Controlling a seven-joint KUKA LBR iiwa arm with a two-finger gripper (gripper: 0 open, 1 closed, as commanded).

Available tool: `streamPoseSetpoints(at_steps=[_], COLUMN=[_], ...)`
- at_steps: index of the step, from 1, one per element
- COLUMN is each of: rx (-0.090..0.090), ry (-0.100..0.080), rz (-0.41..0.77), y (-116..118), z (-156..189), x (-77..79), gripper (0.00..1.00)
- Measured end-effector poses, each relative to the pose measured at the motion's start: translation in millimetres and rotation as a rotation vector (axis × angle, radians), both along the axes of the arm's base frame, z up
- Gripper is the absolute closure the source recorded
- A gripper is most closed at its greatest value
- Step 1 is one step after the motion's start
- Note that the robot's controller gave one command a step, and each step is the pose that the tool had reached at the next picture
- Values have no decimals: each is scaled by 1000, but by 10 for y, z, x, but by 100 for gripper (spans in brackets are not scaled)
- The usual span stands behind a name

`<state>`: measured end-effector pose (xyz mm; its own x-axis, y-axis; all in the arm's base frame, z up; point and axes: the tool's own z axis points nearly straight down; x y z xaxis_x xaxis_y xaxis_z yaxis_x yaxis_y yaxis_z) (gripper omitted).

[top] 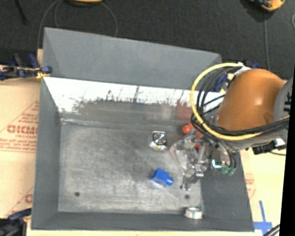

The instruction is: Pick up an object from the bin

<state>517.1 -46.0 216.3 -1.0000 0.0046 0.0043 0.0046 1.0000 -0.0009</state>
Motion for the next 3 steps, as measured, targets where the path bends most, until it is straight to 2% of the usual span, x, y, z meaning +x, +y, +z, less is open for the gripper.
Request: streamPoseSetpoints(at_steps=[1, 2, 3], rx=[-2, -4, -3], ry=[-13, -23, -16], rz=[233, 235, 275], y=[-144, -144, -117], z=[-1438, -1399, 75], x=[144, 173, 215], gripper=[0, 100, 100])
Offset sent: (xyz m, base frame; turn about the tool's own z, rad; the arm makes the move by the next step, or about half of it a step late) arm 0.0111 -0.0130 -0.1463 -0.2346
